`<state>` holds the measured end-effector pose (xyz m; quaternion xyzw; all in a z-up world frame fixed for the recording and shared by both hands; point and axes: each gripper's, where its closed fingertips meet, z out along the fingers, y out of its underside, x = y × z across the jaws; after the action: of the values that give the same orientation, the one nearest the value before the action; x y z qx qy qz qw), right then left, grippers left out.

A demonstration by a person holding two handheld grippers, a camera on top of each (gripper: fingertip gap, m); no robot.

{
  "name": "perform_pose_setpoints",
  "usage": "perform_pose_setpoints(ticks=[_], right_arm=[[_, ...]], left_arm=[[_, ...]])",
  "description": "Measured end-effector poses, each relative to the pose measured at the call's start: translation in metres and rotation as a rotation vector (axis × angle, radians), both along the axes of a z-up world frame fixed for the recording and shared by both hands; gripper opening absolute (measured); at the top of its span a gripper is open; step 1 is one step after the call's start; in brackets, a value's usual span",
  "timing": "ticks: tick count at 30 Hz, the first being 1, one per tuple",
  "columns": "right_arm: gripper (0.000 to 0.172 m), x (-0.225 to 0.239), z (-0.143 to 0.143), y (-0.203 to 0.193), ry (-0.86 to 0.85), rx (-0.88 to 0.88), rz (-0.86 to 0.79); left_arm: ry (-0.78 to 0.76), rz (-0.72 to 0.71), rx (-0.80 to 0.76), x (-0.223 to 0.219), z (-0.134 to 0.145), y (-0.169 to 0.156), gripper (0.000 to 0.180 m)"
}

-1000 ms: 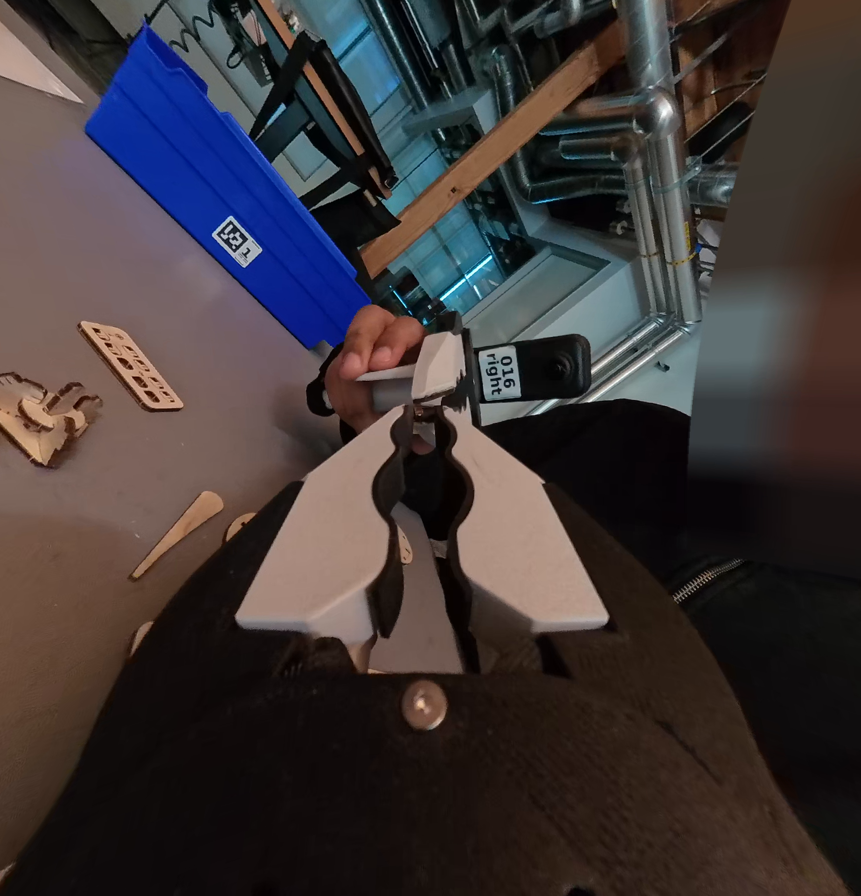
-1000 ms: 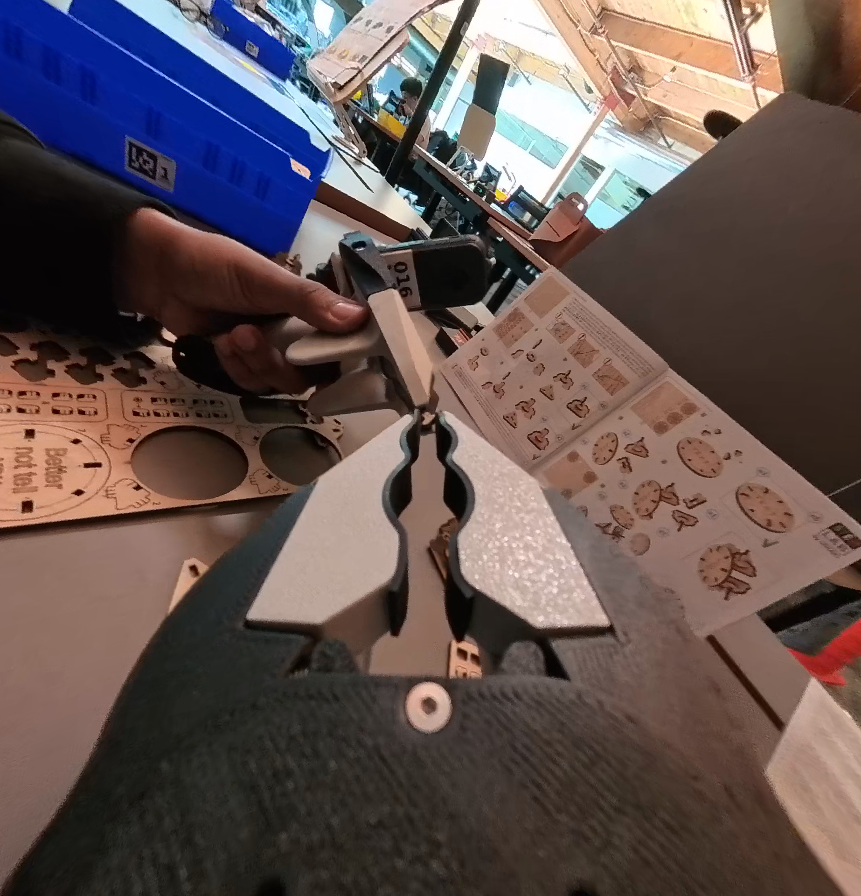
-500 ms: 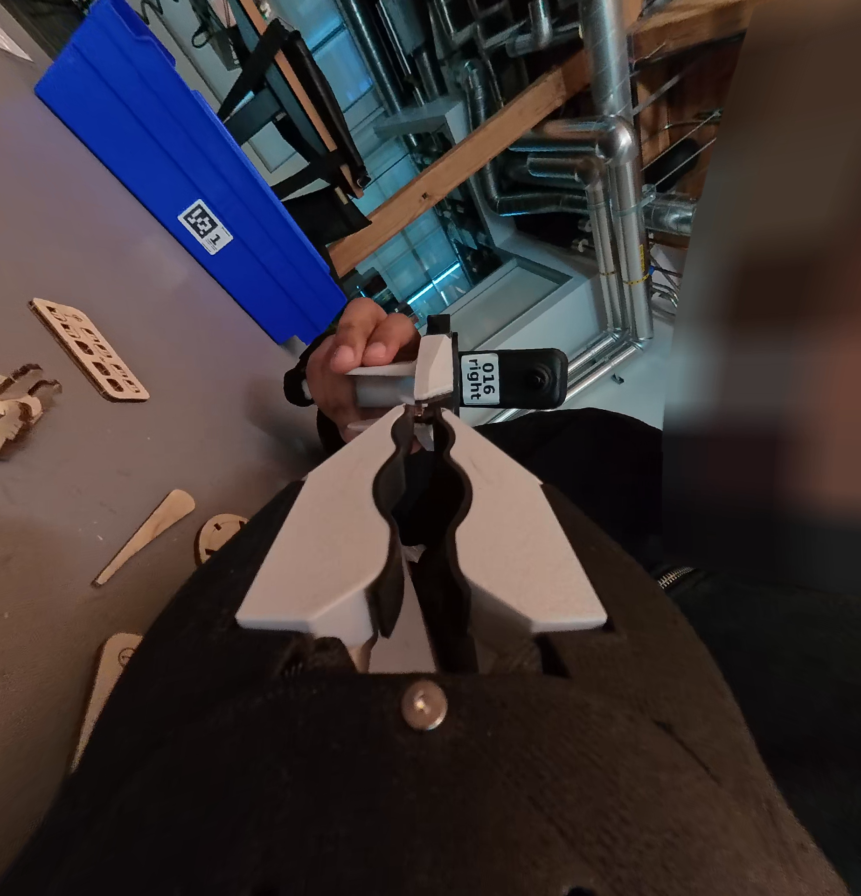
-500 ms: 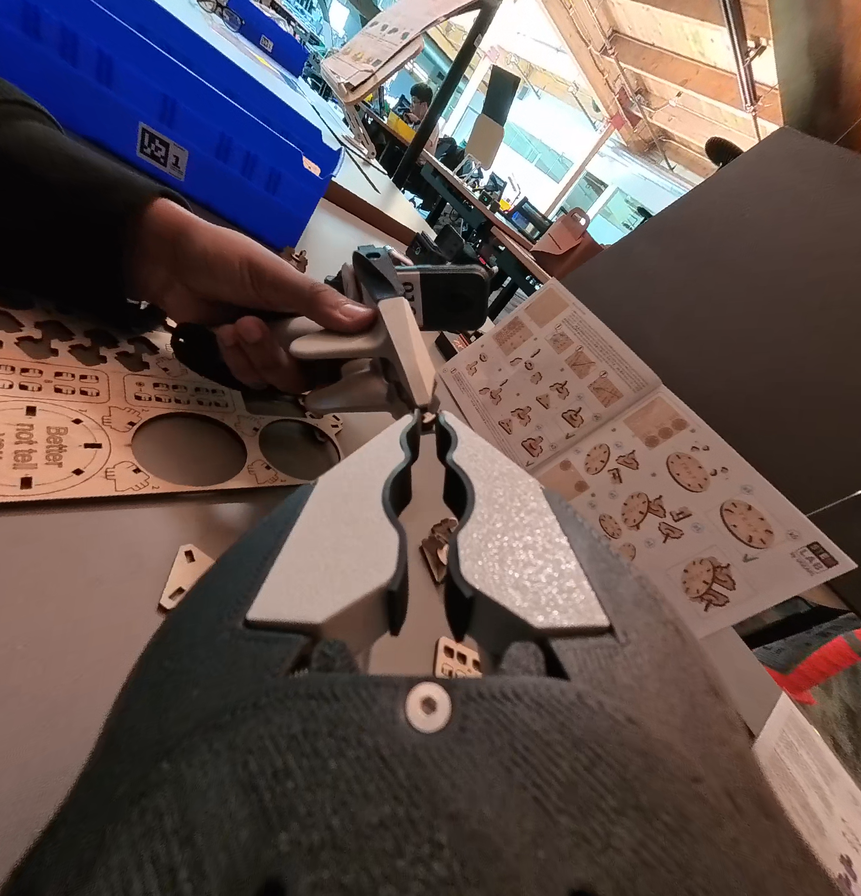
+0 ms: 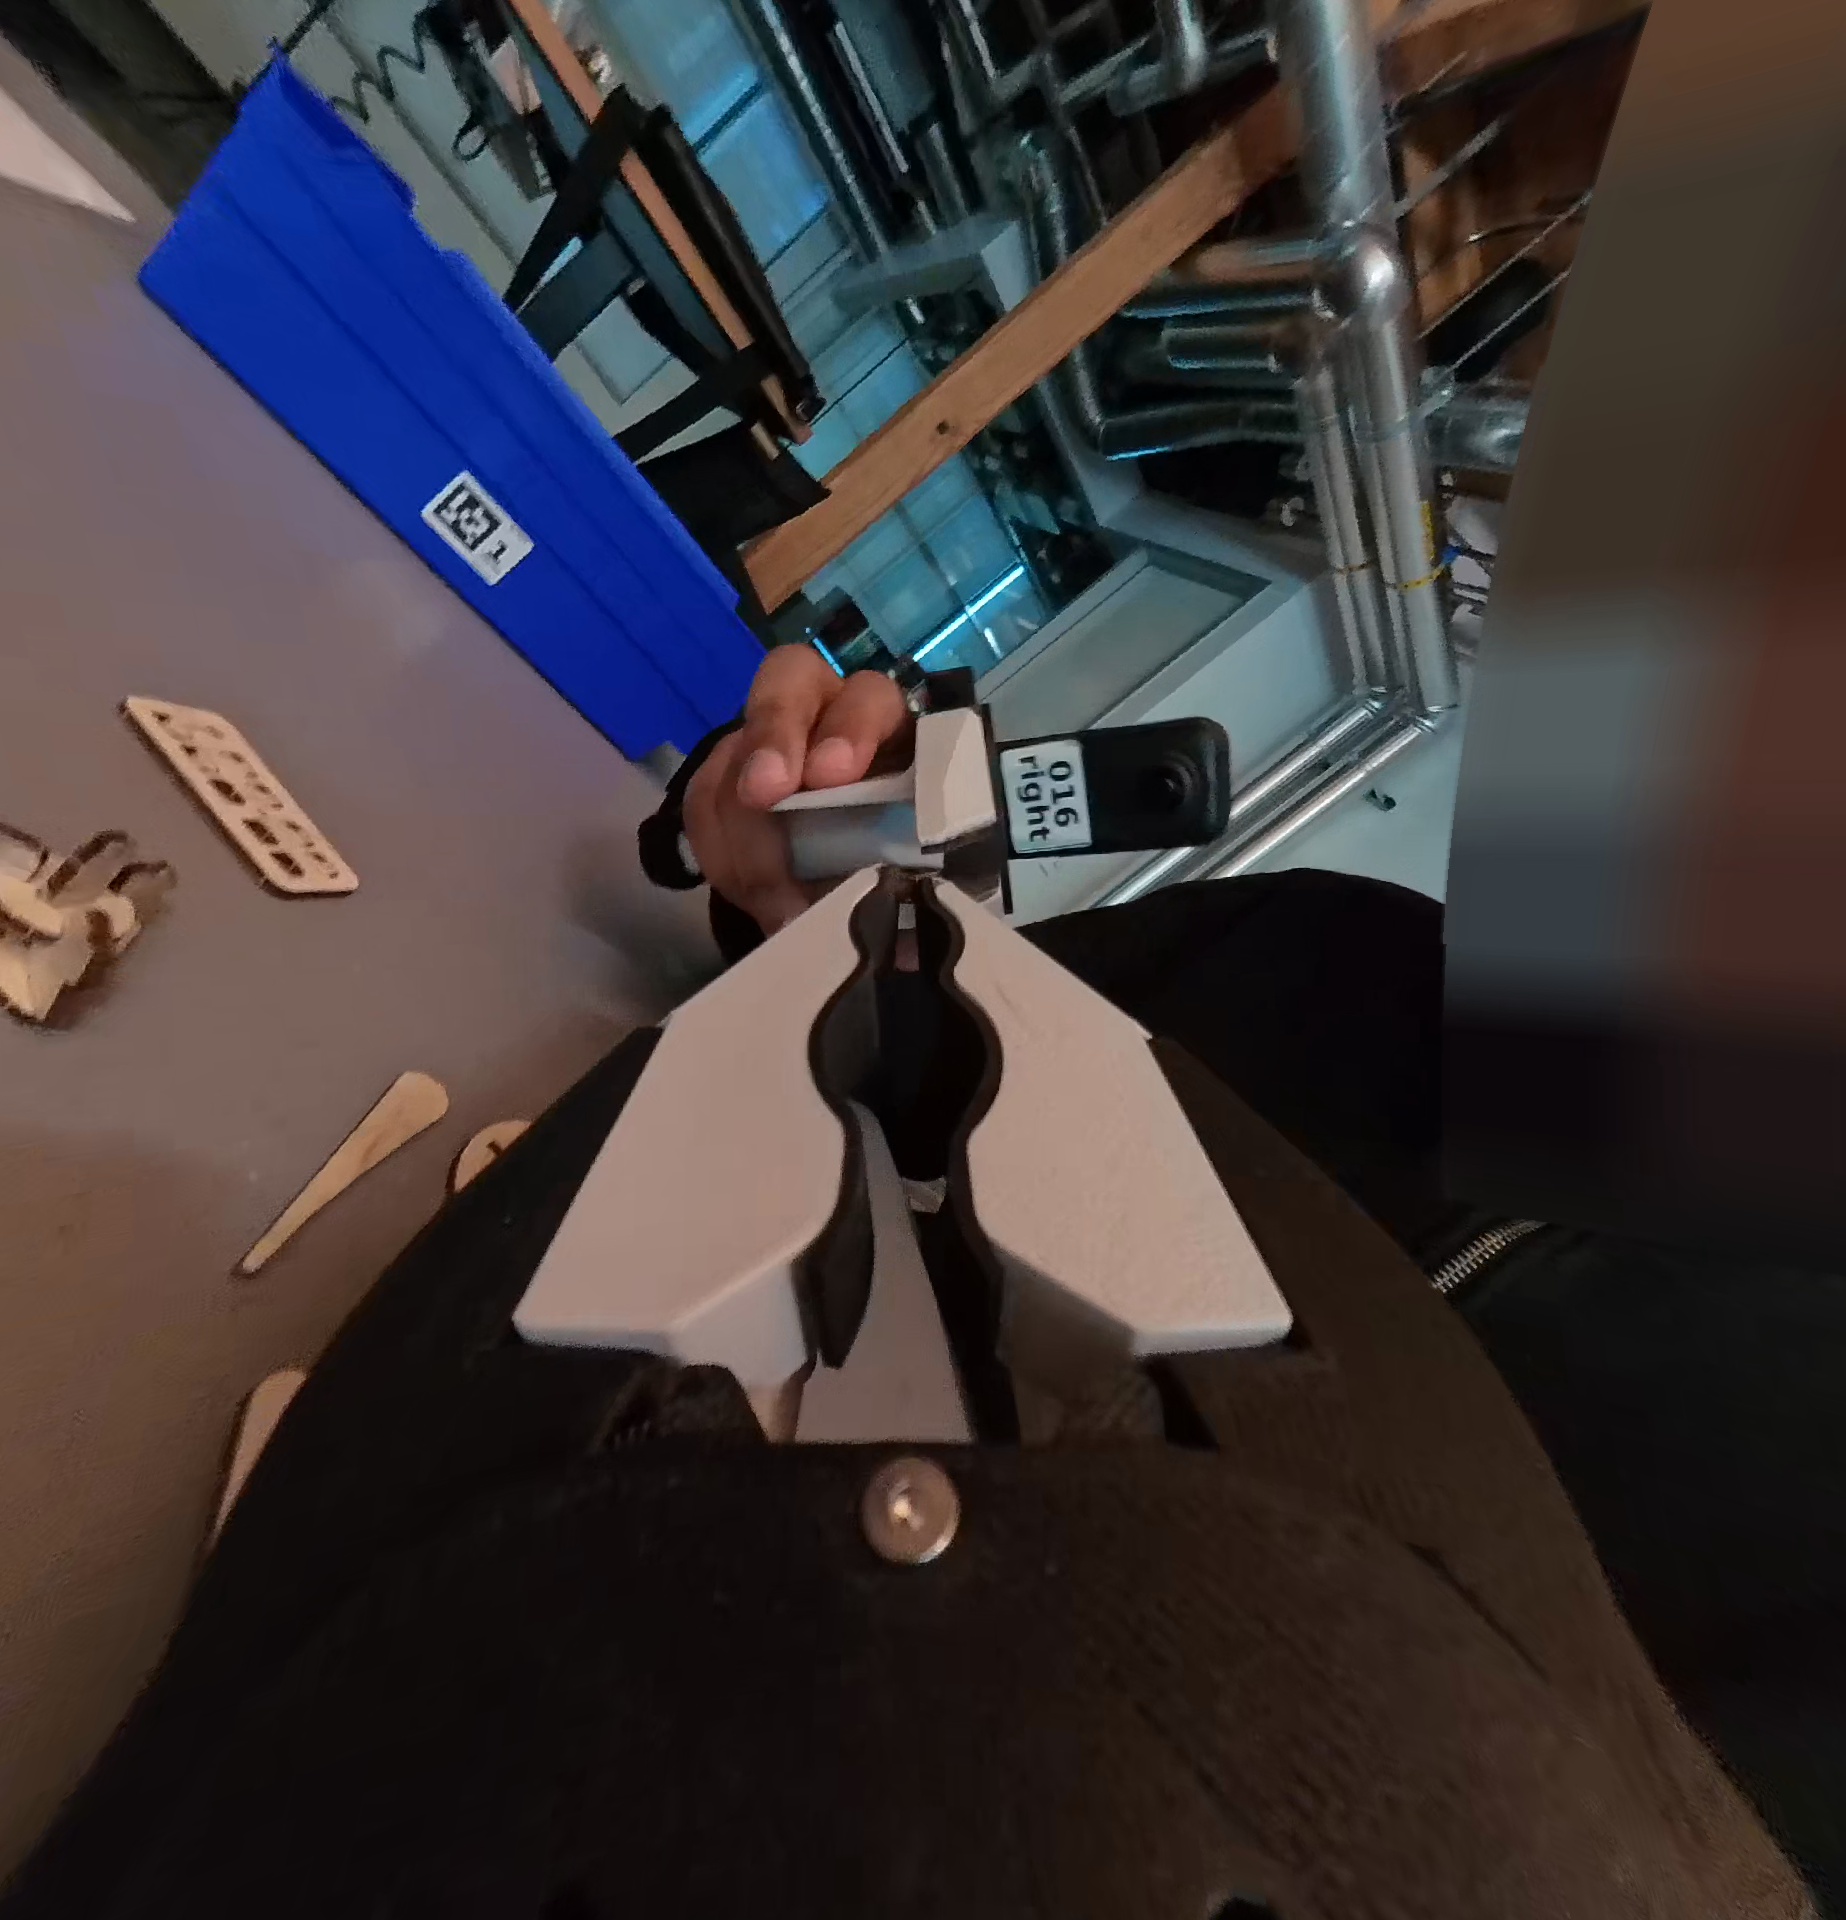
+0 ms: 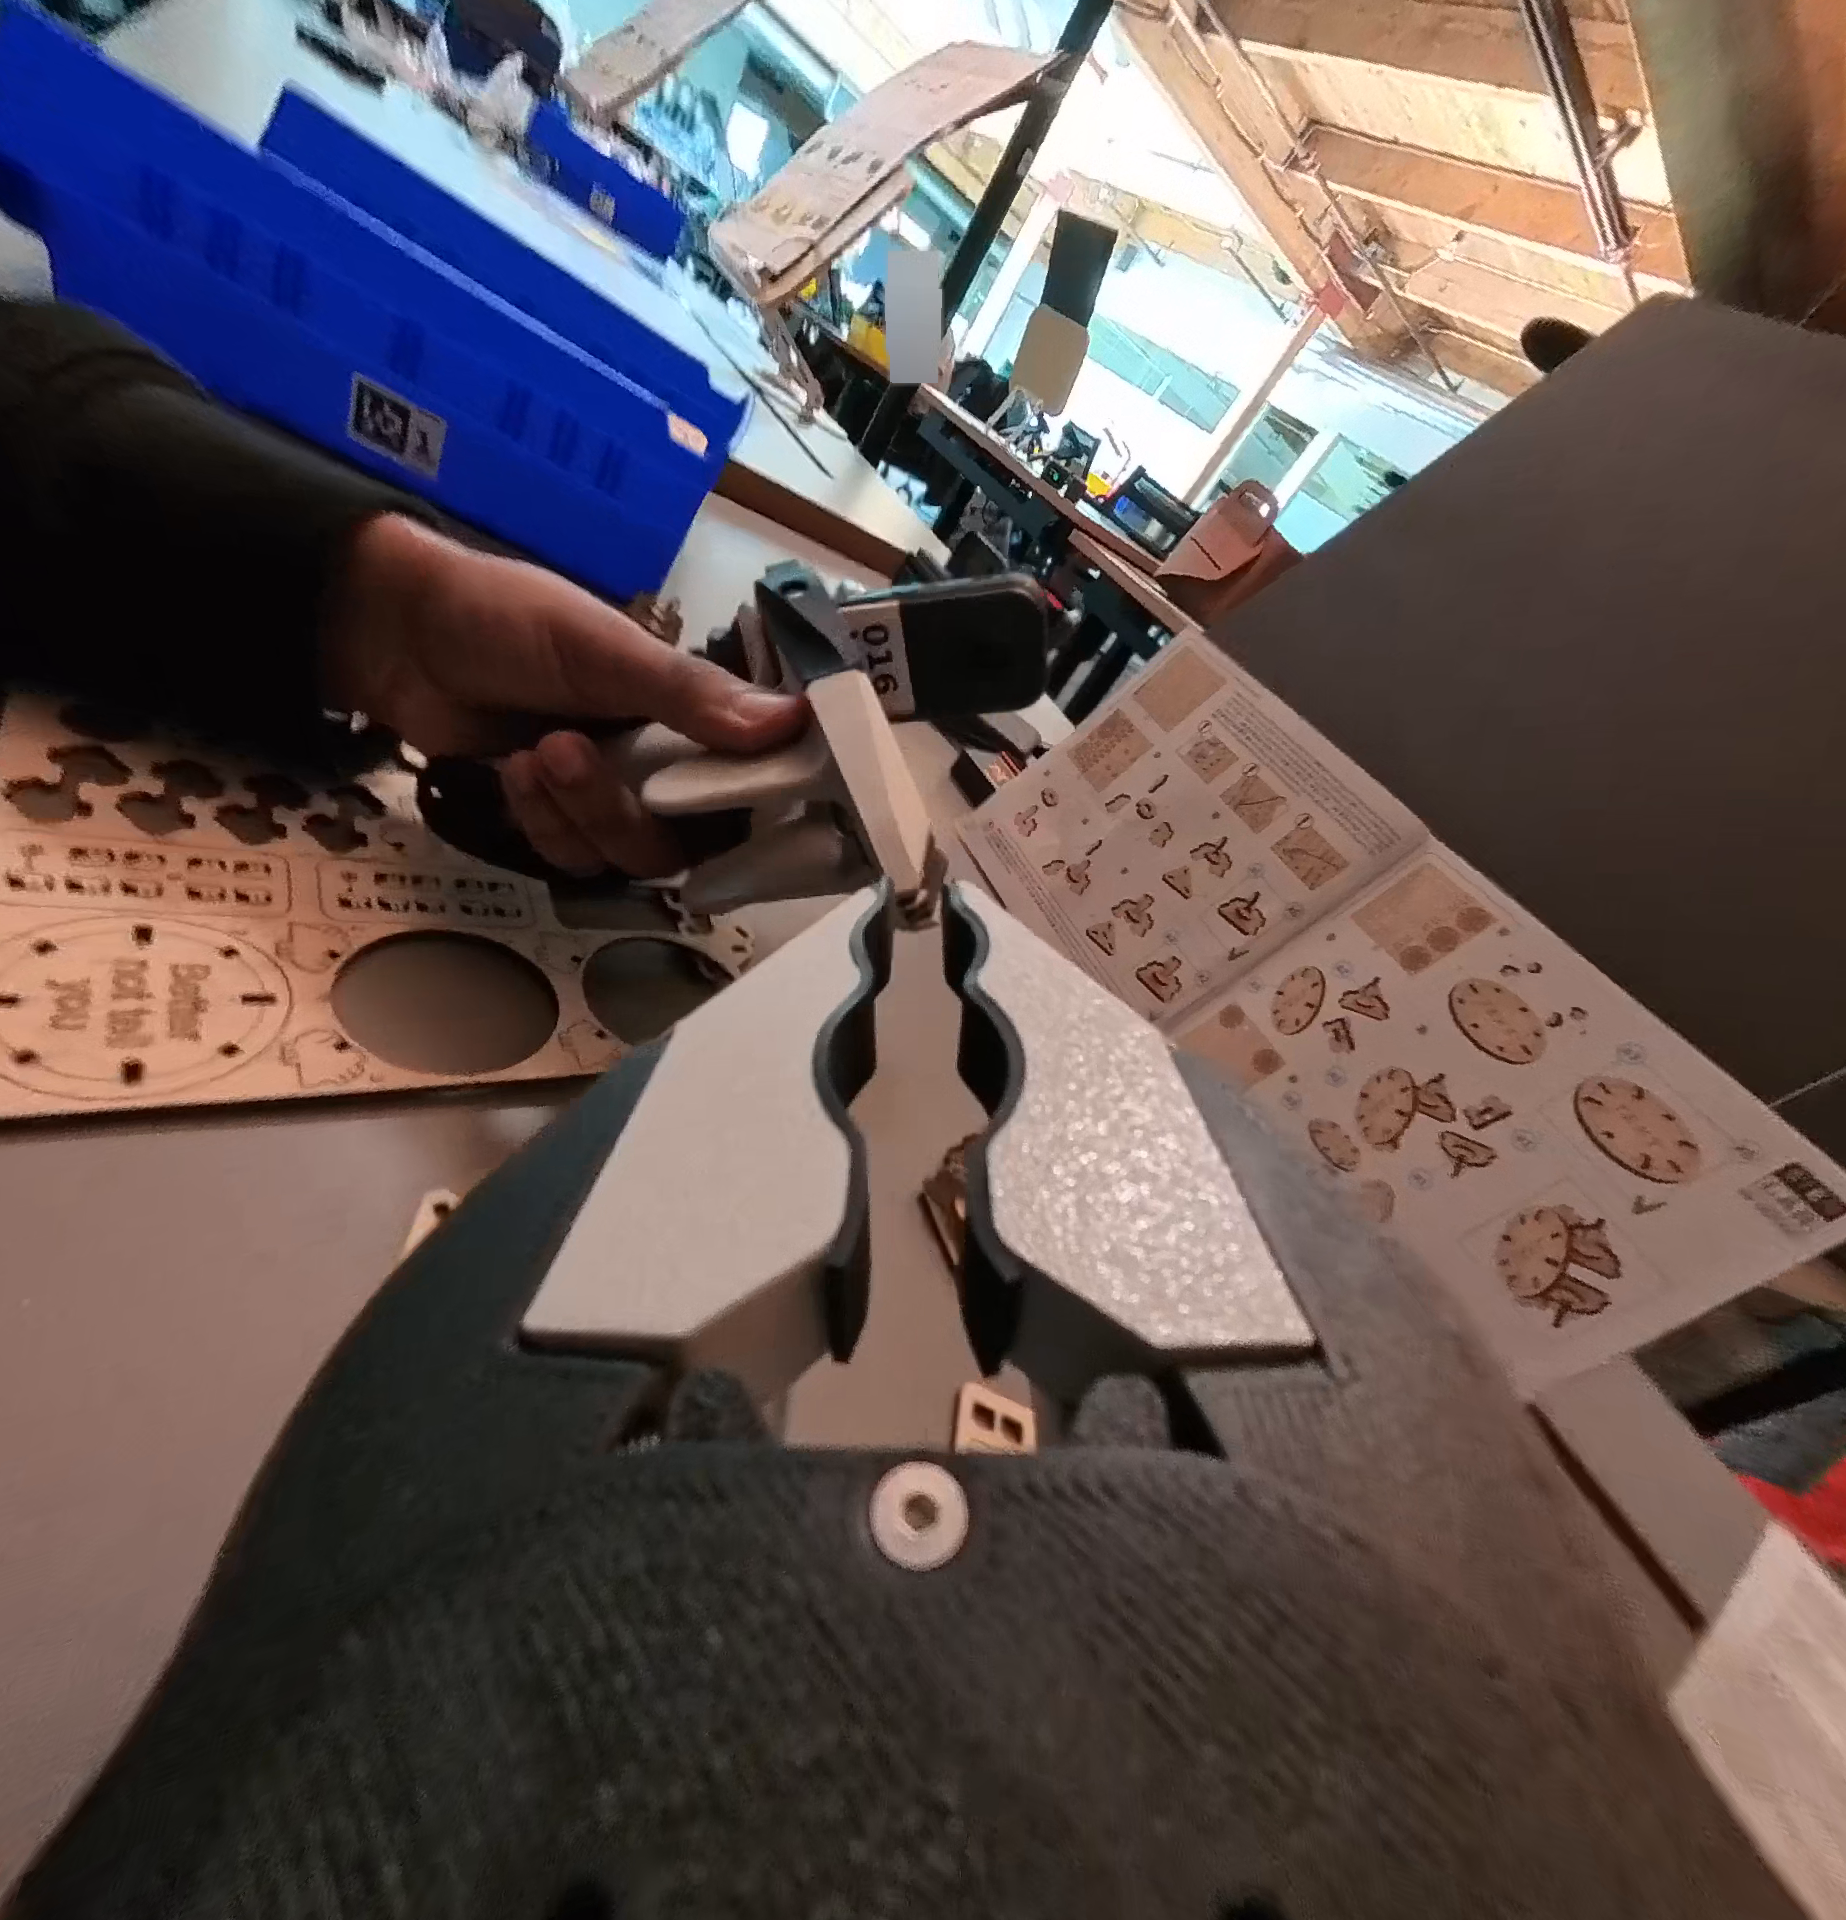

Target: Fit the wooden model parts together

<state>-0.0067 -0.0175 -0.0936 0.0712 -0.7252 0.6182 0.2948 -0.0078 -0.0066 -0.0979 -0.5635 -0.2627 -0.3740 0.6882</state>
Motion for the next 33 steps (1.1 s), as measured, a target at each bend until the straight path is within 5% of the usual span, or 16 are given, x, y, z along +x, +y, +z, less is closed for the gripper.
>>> perform_pose_setpoints(ticks=[8, 15, 18, 23, 33], right_arm=[[0.012, 0.005, 0.014, 0.003, -0.277, -0.145, 0.101], [0.016, -0.014, 0.013, 0.004, -0.993, -0.39, 0.227], [0.015, -0.017, 0.013, 0.005, -1.188, -0.466, 0.289], [0.017, -0.011, -0.001, -0.005, -1.26, -0.406, 0.285], [0.008, -0.013, -0.001, -0.003, -1.259, -0.398, 0.279]], left_arm=[[0.106, 0.01, 0.11, 0.007, 0.023, -0.006, 0.0], [0.806, 0.451, -0.362, -0.009, 0.013, -0.008, 0.0], [1.025, 0.536, -0.524, -0.009, 0.008, -0.005, 0.0], [1.214, 0.545, -0.682, -0.006, -0.006, 0.005, 0.0], [1.221, 0.569, -0.689, -0.008, -0.004, 0.003, 0.001]])
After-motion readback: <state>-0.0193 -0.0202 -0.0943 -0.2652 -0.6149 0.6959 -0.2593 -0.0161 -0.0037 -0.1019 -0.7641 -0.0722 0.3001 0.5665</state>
